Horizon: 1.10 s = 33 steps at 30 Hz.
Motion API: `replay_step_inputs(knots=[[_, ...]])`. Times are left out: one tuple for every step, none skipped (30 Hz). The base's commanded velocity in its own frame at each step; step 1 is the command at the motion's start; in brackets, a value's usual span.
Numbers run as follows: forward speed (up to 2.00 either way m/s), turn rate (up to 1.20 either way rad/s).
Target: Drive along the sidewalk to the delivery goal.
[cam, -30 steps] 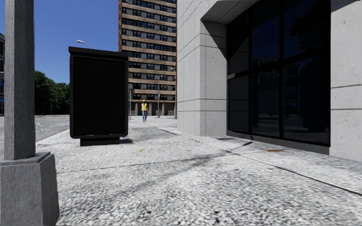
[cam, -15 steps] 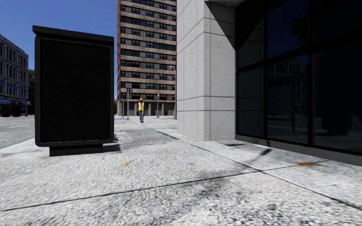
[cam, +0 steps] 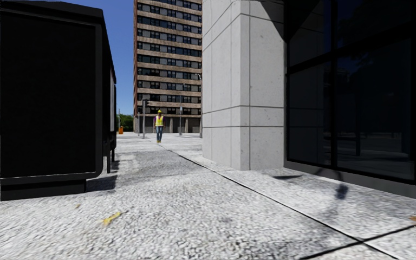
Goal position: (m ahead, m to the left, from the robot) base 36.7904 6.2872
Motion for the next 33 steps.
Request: replay_step_inputs(knots=[[1.98, 0.0], [1.98, 0.0], [1.98, 0.0], [1.98, 0.0], [1.98, 0.0], [1.98, 0.1], [1.98, 0.1], [1.98, 0.27], [1.98, 0.48], [1.98, 0.66], [1.98, 0.77], [1.98, 0.83], [1.98, 0.83], [1.98, 0.84], [1.98, 0.32], [1.98, 0.32], [1.98, 0.28], [1.98, 0.18], [1.98, 0.08], [1.98, 0.01], [1.98, 0.0], [1.98, 0.0], [1.98, 0.0], [1.98, 0.0], [1.98, 0.0], [1.98, 0.0], [1.98, 0.0], [1.98, 0.0], [1.98, 0.0], [1.98, 0.0], [1.98, 0.0], [1.98, 0.0], [1.98, 0.0]])
